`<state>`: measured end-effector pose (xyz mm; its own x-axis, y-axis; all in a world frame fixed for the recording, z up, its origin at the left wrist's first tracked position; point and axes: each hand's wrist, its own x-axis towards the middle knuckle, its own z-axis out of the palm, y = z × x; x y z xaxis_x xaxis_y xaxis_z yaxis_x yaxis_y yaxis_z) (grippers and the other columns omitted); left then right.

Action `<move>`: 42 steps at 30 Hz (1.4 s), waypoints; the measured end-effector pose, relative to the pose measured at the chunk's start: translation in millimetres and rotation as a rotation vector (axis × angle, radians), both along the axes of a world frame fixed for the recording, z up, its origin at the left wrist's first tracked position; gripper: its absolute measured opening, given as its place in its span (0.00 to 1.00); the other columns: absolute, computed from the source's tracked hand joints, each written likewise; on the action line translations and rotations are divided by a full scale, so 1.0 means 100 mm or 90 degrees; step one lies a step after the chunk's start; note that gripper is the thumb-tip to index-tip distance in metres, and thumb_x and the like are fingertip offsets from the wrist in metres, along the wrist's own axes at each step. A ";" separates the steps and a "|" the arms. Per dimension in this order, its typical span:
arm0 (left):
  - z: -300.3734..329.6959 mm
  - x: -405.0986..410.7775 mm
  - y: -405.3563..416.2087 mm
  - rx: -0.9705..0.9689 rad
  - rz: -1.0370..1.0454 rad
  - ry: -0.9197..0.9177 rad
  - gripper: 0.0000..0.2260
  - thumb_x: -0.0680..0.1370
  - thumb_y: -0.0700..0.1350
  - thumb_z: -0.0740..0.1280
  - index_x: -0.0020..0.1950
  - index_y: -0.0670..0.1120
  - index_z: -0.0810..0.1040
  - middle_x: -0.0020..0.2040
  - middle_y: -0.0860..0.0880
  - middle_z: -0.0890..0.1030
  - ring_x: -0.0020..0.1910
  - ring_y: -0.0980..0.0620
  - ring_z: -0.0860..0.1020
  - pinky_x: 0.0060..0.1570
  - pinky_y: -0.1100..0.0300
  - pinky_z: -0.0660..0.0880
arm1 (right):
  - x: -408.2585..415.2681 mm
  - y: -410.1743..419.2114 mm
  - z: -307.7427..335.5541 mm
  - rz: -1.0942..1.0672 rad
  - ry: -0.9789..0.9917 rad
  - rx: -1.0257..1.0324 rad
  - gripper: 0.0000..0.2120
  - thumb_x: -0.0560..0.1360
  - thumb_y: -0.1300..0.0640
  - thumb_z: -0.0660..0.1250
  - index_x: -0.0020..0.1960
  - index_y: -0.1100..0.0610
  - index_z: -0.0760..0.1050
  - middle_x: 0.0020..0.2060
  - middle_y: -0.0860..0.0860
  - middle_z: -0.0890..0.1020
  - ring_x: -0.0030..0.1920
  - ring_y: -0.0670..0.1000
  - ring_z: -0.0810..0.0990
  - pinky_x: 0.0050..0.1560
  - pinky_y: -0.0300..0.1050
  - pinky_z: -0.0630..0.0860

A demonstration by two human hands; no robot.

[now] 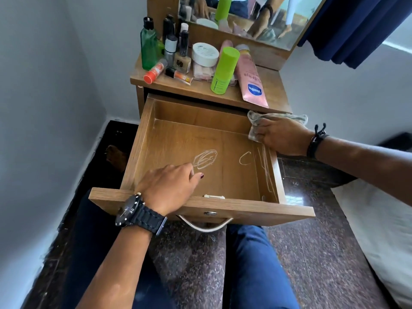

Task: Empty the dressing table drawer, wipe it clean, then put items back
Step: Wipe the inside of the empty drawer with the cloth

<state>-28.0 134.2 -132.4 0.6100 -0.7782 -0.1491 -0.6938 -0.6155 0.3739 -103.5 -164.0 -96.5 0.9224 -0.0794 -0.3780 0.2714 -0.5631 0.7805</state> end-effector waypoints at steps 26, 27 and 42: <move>-0.01 -0.01 0.00 -0.036 0.007 -0.005 0.15 0.79 0.60 0.49 0.45 0.54 0.70 0.30 0.55 0.76 0.28 0.58 0.73 0.30 0.61 0.67 | -0.12 0.21 0.05 -0.116 0.014 0.396 0.08 0.73 0.61 0.64 0.50 0.57 0.79 0.49 0.57 0.81 0.52 0.61 0.78 0.53 0.56 0.75; 0.00 -0.01 0.00 -0.036 0.007 -0.009 0.15 0.79 0.60 0.48 0.45 0.54 0.70 0.31 0.55 0.76 0.29 0.58 0.74 0.30 0.61 0.67 | -0.21 0.28 0.02 -0.120 0.062 0.412 0.09 0.73 0.61 0.63 0.51 0.57 0.79 0.48 0.57 0.80 0.49 0.61 0.78 0.51 0.56 0.75; 0.02 -0.02 0.00 -0.045 0.012 -0.009 0.17 0.79 0.61 0.47 0.48 0.55 0.70 0.34 0.56 0.79 0.31 0.57 0.76 0.30 0.61 0.68 | 0.24 0.32 0.03 -0.029 0.138 0.150 0.11 0.79 0.54 0.56 0.42 0.54 0.74 0.50 0.52 0.81 0.55 0.53 0.77 0.57 0.49 0.76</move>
